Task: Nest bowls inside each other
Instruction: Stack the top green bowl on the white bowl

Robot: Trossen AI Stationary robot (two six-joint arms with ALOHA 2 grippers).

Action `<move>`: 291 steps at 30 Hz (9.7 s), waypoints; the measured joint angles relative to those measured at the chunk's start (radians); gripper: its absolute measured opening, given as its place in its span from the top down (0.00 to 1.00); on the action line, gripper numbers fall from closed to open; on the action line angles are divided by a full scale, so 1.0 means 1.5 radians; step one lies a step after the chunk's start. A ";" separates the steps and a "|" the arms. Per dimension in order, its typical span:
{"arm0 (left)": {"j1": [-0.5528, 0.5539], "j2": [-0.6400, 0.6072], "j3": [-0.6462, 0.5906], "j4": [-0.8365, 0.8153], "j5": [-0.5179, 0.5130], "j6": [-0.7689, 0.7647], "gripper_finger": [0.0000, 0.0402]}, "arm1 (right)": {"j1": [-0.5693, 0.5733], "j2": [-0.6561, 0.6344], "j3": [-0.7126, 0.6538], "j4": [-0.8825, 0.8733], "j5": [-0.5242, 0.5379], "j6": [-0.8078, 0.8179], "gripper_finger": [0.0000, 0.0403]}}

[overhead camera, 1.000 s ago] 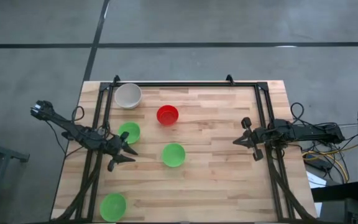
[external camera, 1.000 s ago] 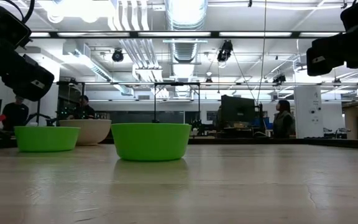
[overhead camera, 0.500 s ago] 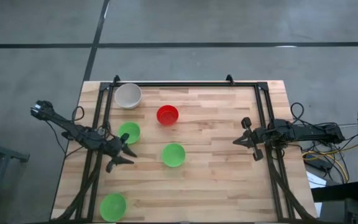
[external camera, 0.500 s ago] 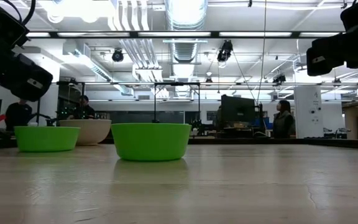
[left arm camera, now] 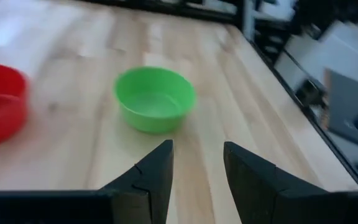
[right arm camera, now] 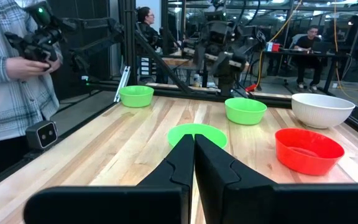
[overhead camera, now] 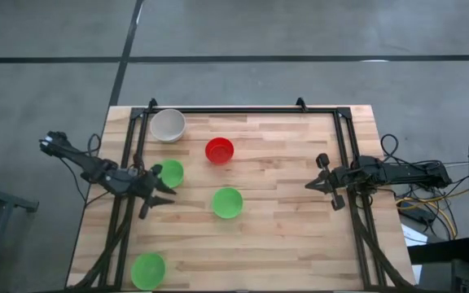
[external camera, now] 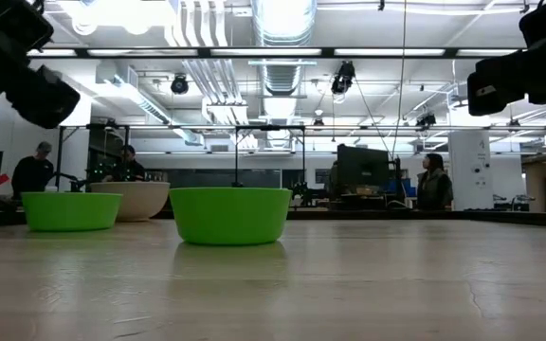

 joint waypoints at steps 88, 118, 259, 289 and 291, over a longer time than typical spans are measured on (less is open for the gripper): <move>0.205 0.158 0.257 -0.331 0.008 -0.288 0.56 | 0.000 0.000 0.000 0.000 0.000 0.000 0.98; 0.376 0.353 0.259 -0.312 0.187 -0.293 0.56 | 0.000 0.000 0.000 0.000 0.000 0.000 0.98; 0.381 0.306 0.307 -0.297 0.073 -0.190 0.96 | 0.000 0.000 0.000 0.000 0.000 0.000 0.98; 0.407 0.189 0.365 -0.264 0.039 -0.010 0.97 | 0.000 0.000 0.000 0.000 0.000 0.000 0.98; 0.414 0.189 0.375 -0.264 0.037 0.007 0.97 | 0.000 0.000 0.000 0.000 0.000 0.000 0.98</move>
